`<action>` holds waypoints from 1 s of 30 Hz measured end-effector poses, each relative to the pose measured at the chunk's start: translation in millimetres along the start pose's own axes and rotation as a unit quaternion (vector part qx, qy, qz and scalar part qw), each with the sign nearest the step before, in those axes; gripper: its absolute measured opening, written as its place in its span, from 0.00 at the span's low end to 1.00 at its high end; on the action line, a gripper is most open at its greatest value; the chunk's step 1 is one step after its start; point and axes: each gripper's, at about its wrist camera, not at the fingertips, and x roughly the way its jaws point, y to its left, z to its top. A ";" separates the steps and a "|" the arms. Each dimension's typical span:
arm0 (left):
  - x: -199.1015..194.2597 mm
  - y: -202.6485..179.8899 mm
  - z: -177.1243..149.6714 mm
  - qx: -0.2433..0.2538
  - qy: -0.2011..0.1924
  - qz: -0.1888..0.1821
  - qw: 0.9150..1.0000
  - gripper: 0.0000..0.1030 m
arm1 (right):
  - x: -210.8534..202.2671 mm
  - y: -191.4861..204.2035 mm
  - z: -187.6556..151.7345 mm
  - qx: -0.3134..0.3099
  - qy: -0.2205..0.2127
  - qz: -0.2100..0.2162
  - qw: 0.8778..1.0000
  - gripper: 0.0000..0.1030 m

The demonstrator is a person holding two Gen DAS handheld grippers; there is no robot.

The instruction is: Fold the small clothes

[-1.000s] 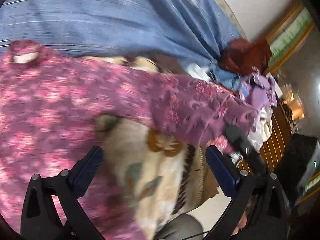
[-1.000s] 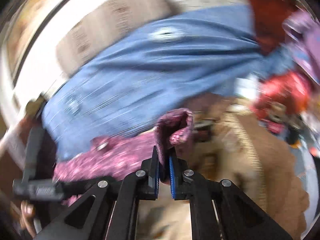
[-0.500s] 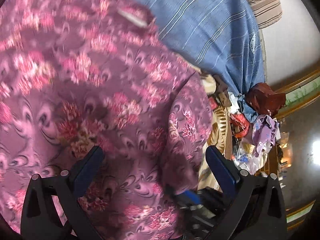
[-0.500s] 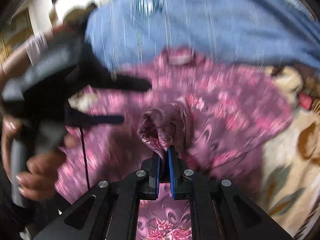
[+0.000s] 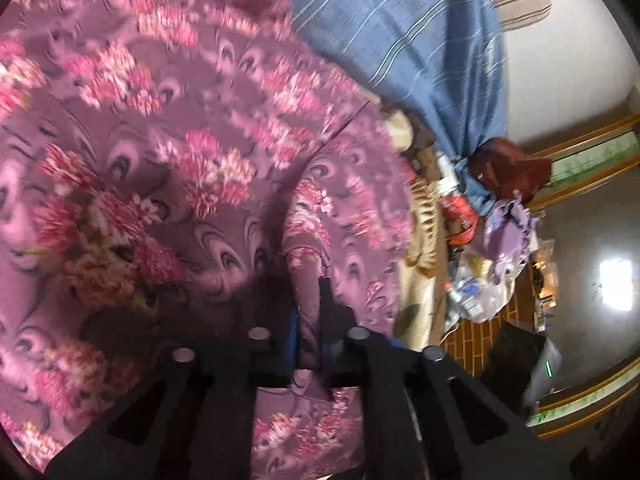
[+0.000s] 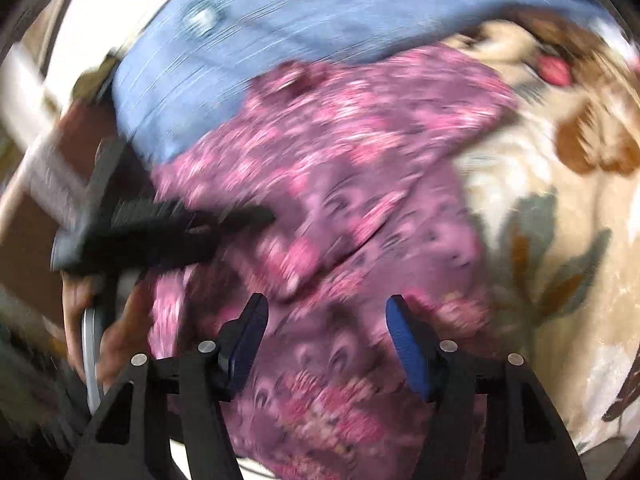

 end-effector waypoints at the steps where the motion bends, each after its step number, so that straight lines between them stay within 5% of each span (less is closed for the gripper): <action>1: -9.1 -3.5 -0.7 0.006 -0.010 -0.006 1.000 0.04 | -2.4 -1.9 8.7 0.015 -0.009 0.002 1.000 0.58; 9: -78.2 -7.8 -7.0 -0.019 -0.038 -0.051 0.998 0.04 | 36.9 -1.3 59.4 0.089 -0.004 0.031 0.996 0.48; 10: -86.7 -4.3 -9.0 -0.024 -0.042 -0.058 0.997 0.04 | 40.8 2.9 62.3 0.091 -0.001 0.027 0.995 0.40; 11: -99.1 1.5 -13.0 -0.030 -0.049 -0.062 0.996 0.04 | 39.8 7.6 61.3 0.097 0.006 0.012 0.995 0.07; 15: -136.0 30.4 -34.4 -0.044 -0.063 -0.048 0.996 0.04 | 28.0 69.5 48.0 0.008 0.003 -0.012 1.000 0.04; 21: -111.7 87.7 -48.6 -0.073 -0.038 0.071 0.994 0.04 | 90.9 72.2 5.9 0.005 0.095 -0.039 0.995 0.10; 23: -110.6 91.0 -50.8 -0.063 -0.038 0.083 0.994 0.09 | 78.1 64.8 0.4 0.026 0.071 -0.017 0.997 0.15; 27: -112.1 84.8 -53.1 -0.040 -0.044 0.078 0.995 0.31 | 42.2 55.8 4.8 0.025 0.011 -0.014 1.000 0.61; 30: -106.2 84.5 -53.7 -0.045 -0.033 0.073 0.996 0.31 | 32.9 42.9 25.7 0.041 -0.005 -0.044 0.998 0.61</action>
